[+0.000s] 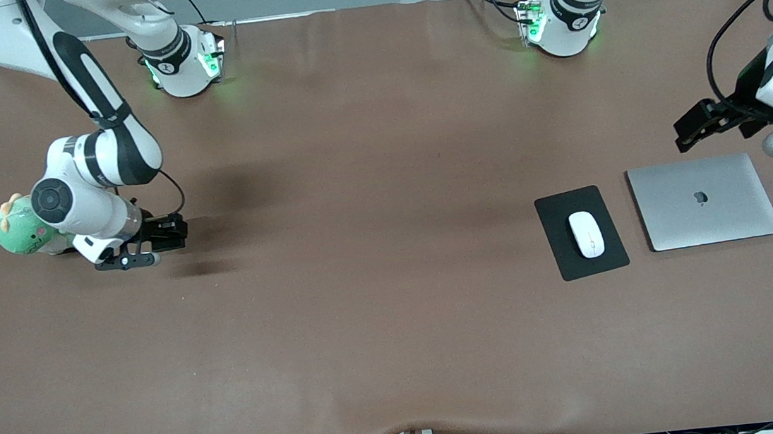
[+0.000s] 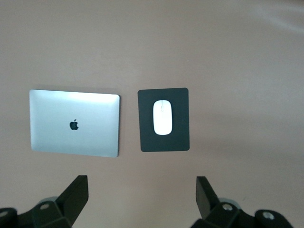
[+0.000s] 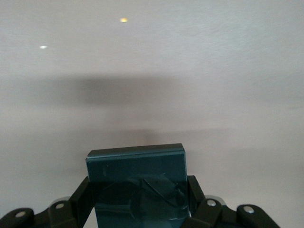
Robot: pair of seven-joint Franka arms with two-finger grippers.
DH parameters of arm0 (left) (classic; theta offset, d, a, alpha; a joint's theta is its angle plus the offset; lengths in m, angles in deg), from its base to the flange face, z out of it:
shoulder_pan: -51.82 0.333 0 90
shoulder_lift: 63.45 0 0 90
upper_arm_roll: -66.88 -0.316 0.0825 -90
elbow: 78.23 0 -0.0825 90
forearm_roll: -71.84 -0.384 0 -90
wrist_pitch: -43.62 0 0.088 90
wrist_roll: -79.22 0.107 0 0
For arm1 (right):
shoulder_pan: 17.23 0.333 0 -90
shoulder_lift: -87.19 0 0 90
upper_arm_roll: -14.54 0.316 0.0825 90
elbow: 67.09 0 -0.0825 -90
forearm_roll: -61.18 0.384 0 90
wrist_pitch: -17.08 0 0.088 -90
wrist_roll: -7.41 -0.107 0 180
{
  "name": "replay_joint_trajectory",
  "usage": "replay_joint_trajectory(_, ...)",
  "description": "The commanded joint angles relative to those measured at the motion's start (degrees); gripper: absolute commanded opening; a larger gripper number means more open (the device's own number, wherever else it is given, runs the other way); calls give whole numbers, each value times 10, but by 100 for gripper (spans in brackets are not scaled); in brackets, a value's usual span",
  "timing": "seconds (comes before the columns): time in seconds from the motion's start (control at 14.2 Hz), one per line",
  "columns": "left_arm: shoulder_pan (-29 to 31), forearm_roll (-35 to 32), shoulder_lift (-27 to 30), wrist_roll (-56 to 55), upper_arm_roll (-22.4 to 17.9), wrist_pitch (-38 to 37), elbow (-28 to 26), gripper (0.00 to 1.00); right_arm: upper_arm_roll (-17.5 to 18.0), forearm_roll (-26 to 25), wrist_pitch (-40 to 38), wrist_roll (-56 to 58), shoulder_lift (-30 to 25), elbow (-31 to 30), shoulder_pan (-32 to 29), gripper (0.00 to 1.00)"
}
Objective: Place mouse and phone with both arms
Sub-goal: 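Carry the black phone with the right gripper toward the green plush toy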
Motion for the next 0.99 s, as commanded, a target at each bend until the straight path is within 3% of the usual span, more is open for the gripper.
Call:
replay_joint_trajectory(0.0,9,13,18,16,-1,-10,-5,100,-8,-10,27,55,-14,-28,-28,0)
replay_joint_trajectory(0.42,9,12,19,18,-1,-8,-2,100,-9,-10,107,63,21,-63,-42,0)
replay_joint_trajectory(0.7,-14,9,32,26,-7,-6,-1,100,-10,-10,112,63,35,-63,-52,0)
replay_joint_trajectory(0.78,-54,6,35,26,-41,-7,-4,100,-10,-10,111,63,40,-61,-53,9)
replay_joint_trajectory(0.85,-98,7,38,30,-93,-10,-6,100,-10,-10,106,63,40,-59,-52,43)
replay_joint_trajectory(0.92,-122,8,45,44,-124,-14,-9,100,-9,-10,101,63,38,-58,-50,99)
